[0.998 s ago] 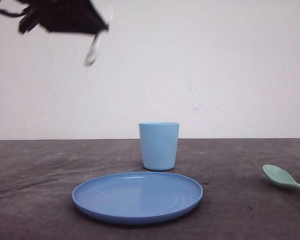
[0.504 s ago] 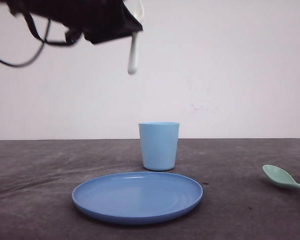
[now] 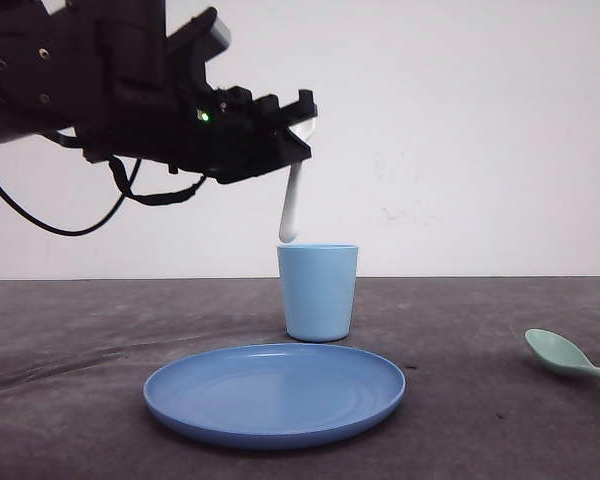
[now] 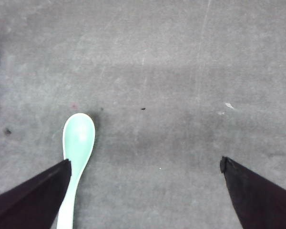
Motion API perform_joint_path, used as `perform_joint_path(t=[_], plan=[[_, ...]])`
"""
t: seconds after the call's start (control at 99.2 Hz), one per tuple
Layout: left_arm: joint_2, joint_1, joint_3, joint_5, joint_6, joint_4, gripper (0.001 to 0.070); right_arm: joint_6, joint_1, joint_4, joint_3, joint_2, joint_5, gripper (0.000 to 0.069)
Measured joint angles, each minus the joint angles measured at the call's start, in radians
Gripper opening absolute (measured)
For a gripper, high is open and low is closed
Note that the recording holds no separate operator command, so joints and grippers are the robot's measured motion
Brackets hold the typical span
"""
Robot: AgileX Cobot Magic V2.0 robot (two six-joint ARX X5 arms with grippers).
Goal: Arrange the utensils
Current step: 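Lift the white fork with the left gripper and lower it into the cup, then open the left gripper and raise it away from the cup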
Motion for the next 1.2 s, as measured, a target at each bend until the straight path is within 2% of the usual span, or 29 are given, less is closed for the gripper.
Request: perform_joint_path(t=[0.373, 0.545, 0.736, 0.797, 0.908, 0.968, 1.2], plan=[[0.079, -0.011, 0.033, 0.000, 0.000, -0.002, 0.0043, 0.000, 0.000, 0.000, 0.000, 0.000, 0.000, 0.0637], [0.101, -0.019, 0.033, 0.000, 0.000, -0.083, 0.0043, 0.000, 0.000, 0.000, 0.000, 0.000, 0.000, 0.0637], [0.101, -0.021, 0.033, 0.000, 0.000, -0.084, 0.0047, 0.000, 0.000, 0.000, 0.000, 0.000, 0.000, 0.0637], [0.101, -0.021, 0.033, 0.000, 0.000, -0.084, 0.0079, 0.000, 0.000, 0.000, 0.000, 0.000, 0.000, 0.0637], [0.101, -0.021, 0.033, 0.000, 0.000, -0.082, 0.0201, 0.000, 0.000, 0.000, 0.000, 0.000, 0.000, 0.0637], [0.101, -0.021, 0.033, 0.000, 0.000, -0.081, 0.0245, 0.000, 0.000, 0.000, 0.000, 0.000, 0.000, 0.0637], [0.081, -0.021, 0.033, 0.000, 0.000, -0.096, 0.0271, -0.005, 0.000, 0.000, 0.000, 0.000, -0.017, 0.0637]])
